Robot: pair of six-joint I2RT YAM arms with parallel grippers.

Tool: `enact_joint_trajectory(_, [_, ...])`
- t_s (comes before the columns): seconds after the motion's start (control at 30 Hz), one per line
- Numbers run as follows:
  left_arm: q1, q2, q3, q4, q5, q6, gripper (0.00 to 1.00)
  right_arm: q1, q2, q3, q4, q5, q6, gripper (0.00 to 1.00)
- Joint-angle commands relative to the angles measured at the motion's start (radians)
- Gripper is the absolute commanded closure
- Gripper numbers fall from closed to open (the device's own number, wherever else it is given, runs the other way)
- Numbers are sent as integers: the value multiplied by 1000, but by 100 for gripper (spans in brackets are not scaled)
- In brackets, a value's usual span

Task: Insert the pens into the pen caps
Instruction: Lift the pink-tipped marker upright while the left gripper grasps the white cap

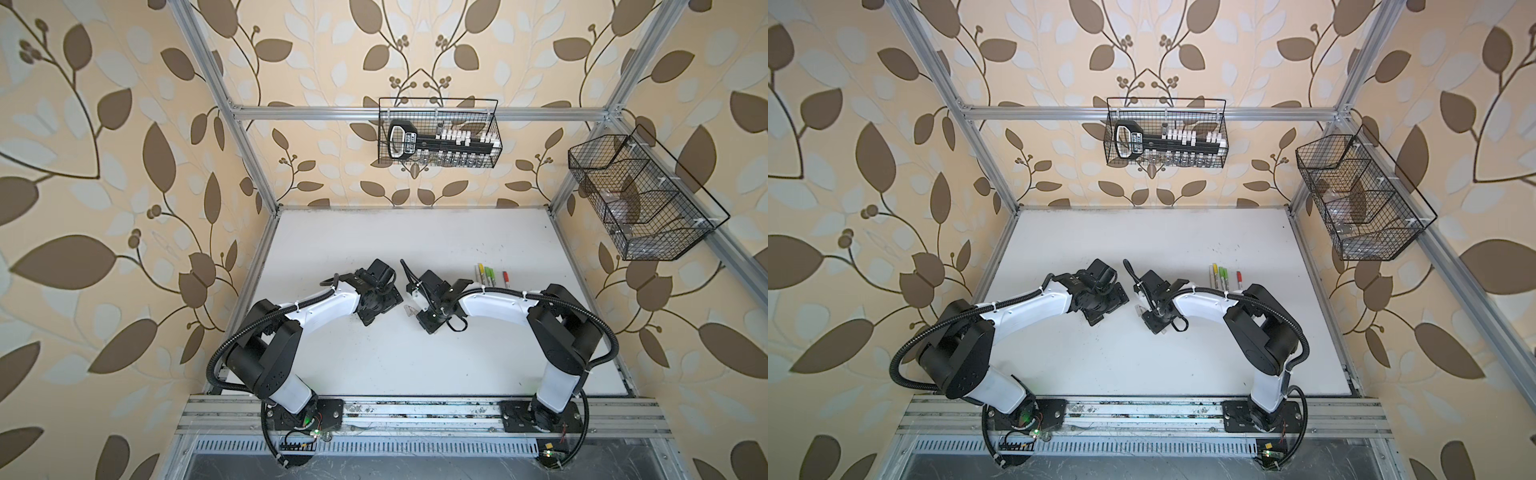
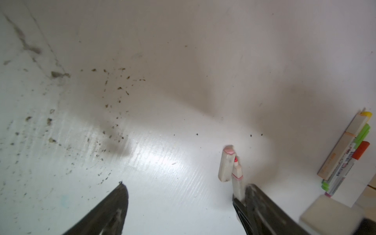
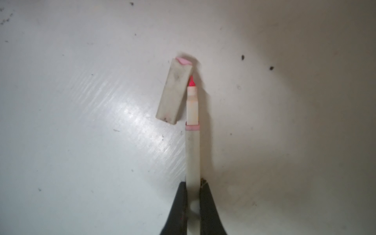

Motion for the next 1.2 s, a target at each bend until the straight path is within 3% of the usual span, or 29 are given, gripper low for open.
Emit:
enact_joint_trajectory(0.0, [-10, 3, 42, -13, -20, -8, 11, 9, 12, -4, -36, -25, 10, 96])
enact_joint_trajectory(0.2, [-19, 118, 141, 4, 100, 87, 24, -33, -62, -67, -19, -28, 41, 97])
enact_joint_trajectory(0.37, [-35, 189, 189, -39, 130, 95, 29, -83, -181, -157, -8, -19, 69, 97])
enact_joint_trajectory(0.83, [-77, 378, 389, -301, 114, 154, 46, -95, -557, -328, -11, -43, 95, 96])
enact_joint_trajectory(1.17, [-77, 468, 492, -399, 53, 169, 52, -62, -688, -439, 36, -79, 115, 96])
